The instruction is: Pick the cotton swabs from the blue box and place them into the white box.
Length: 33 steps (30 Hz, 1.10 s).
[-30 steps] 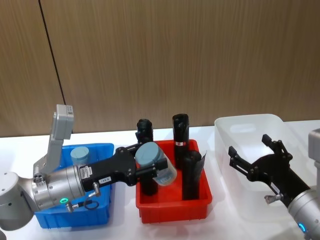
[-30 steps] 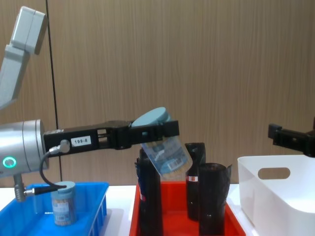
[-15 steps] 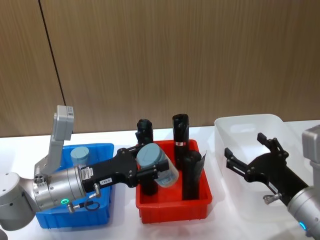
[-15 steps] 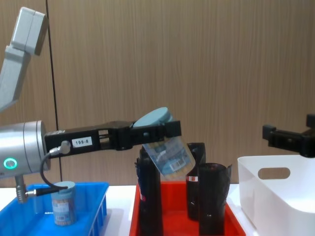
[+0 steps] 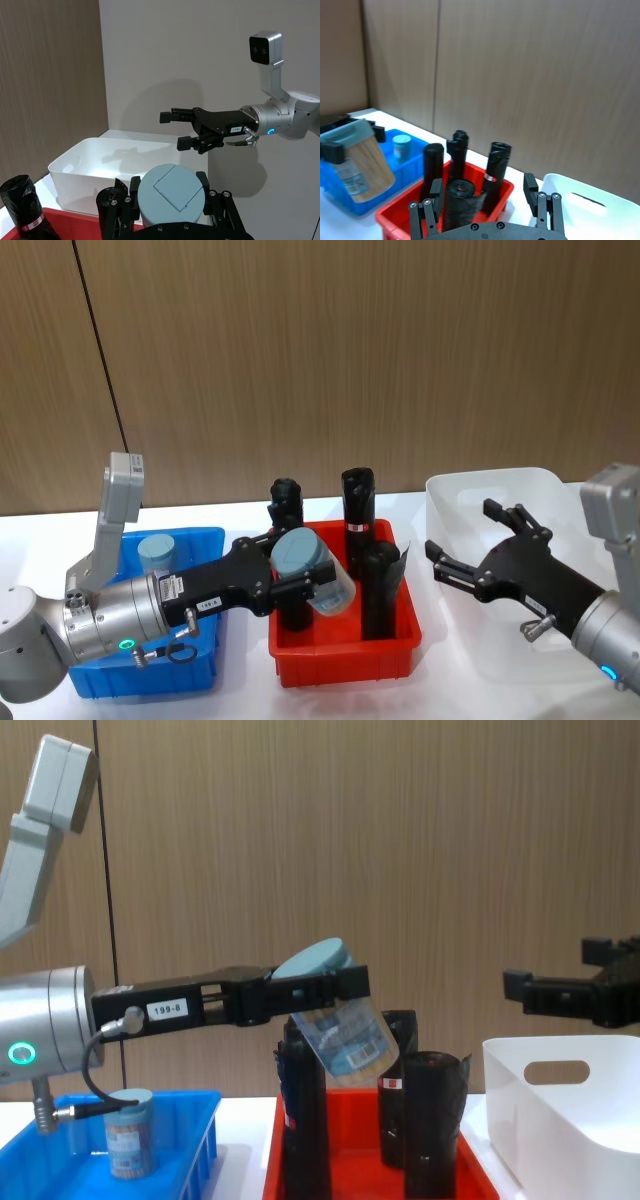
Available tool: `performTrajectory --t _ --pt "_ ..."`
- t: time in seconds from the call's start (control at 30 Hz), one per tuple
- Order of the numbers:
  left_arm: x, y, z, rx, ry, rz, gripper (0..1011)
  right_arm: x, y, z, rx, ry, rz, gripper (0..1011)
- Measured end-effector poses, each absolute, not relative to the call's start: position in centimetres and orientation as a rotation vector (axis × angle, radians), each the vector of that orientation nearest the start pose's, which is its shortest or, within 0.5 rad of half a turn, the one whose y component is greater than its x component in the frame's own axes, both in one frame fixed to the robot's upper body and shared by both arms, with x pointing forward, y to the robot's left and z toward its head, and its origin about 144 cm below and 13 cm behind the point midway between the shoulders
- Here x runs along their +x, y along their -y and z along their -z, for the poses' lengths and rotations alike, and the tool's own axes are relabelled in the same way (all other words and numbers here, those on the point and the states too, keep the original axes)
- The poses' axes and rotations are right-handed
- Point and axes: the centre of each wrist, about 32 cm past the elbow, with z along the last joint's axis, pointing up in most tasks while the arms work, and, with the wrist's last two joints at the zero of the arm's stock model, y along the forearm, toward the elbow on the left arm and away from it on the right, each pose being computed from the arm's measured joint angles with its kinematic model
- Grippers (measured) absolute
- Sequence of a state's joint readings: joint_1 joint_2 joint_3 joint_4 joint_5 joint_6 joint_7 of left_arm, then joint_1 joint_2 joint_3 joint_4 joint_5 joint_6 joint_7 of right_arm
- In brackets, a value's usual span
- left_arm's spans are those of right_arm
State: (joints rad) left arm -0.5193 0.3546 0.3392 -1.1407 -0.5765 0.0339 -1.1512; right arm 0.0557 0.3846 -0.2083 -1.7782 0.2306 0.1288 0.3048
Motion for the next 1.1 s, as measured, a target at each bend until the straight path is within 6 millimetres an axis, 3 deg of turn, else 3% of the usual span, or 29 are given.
performTrajectory --t 0.67,1.1 --pt "59.1 -28.5 -119.9 -0.097 -0.068 -0.276 670 48.2 26.6 -125.3 -0.180 0.077 0.746 1002" --pt "59.1 -28.5 -119.9 -0.096 -0.068 -0.276 670 49.5 25.9 -126.1 -0.220 0.048 0.637 1002"
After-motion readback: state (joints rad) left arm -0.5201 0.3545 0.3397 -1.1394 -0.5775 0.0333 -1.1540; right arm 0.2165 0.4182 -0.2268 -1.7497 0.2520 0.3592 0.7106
